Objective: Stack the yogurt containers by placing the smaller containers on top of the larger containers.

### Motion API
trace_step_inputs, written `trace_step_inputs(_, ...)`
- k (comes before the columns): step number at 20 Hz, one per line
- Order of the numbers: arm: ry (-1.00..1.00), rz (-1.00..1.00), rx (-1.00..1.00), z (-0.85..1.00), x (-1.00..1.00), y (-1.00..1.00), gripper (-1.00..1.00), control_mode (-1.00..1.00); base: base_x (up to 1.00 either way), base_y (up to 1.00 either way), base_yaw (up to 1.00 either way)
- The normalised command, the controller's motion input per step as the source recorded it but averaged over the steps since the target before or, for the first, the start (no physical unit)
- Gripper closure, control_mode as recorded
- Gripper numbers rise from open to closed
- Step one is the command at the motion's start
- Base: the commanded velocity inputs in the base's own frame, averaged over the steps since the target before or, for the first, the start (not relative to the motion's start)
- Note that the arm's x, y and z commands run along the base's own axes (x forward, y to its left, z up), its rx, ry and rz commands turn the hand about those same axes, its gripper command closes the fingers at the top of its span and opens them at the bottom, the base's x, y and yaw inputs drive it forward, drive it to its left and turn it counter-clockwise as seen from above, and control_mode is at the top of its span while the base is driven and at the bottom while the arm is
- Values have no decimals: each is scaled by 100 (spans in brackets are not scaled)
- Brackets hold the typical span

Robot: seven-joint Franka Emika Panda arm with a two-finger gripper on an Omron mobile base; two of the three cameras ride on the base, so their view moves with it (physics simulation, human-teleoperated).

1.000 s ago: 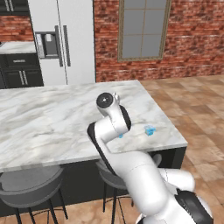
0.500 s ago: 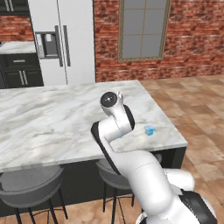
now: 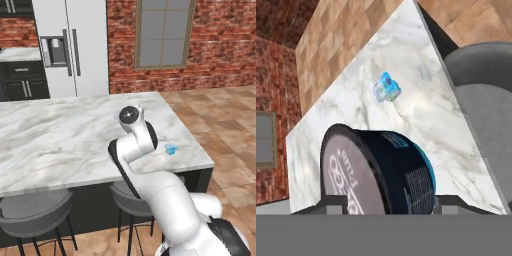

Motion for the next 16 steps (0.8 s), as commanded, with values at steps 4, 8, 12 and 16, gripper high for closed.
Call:
trace_step_inputs(4,0,-9,7,-1,11,2,100,-100,0,0,0)
trace_step_inputs(8,0,-10,5,-1,14,5,100,-100,0,0,0)
trace_step_inputs(12,0,-10,6,-4,11,8,100,-100,0,0,0)
trace_step_inputs(16,0,-9,6,-5,8,7,100,-100,0,0,0)
